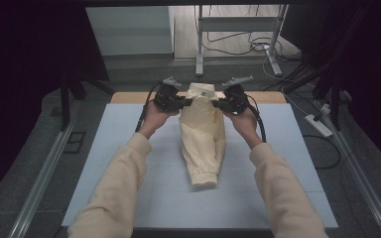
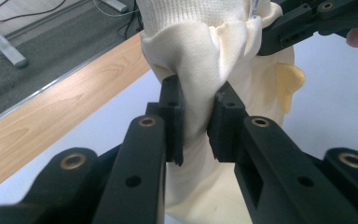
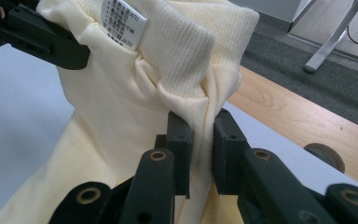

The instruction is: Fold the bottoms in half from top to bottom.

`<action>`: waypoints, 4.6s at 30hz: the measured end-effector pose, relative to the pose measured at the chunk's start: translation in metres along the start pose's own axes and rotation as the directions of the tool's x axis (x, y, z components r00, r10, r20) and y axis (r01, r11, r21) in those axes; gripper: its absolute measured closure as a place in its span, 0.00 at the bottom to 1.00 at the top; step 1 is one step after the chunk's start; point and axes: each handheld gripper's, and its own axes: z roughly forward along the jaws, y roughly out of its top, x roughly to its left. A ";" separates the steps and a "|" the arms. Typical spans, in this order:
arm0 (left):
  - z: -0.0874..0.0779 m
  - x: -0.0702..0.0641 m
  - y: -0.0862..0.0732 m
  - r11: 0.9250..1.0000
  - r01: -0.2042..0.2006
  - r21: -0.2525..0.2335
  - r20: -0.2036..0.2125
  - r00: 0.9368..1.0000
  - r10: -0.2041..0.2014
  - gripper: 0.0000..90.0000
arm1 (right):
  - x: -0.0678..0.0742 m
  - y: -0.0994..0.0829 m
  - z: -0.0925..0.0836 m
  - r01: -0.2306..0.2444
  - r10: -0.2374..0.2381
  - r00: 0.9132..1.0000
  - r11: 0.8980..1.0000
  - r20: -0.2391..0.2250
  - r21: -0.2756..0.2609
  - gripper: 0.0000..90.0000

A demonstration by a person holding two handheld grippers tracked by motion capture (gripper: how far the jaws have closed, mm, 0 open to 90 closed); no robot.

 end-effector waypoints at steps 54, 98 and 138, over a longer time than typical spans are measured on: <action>-0.011 -0.038 -0.051 1.000 0.000 -0.011 0.059 0.998 0.000 0.85 | 0.025 -0.043 -0.016 0.005 -0.006 0.997 1.000 -0.079 -0.008 0.87; -0.018 -0.082 -0.097 0.999 -0.031 0.019 0.105 0.994 0.028 0.84 | 0.053 -0.091 -0.034 0.040 -0.039 0.989 0.999 -0.143 0.004 0.87; -0.016 -0.104 -0.131 0.995 -0.057 0.082 0.147 0.988 0.044 0.64 | 0.078 -0.141 -0.046 0.058 -0.047 0.981 0.997 -0.187 0.054 0.70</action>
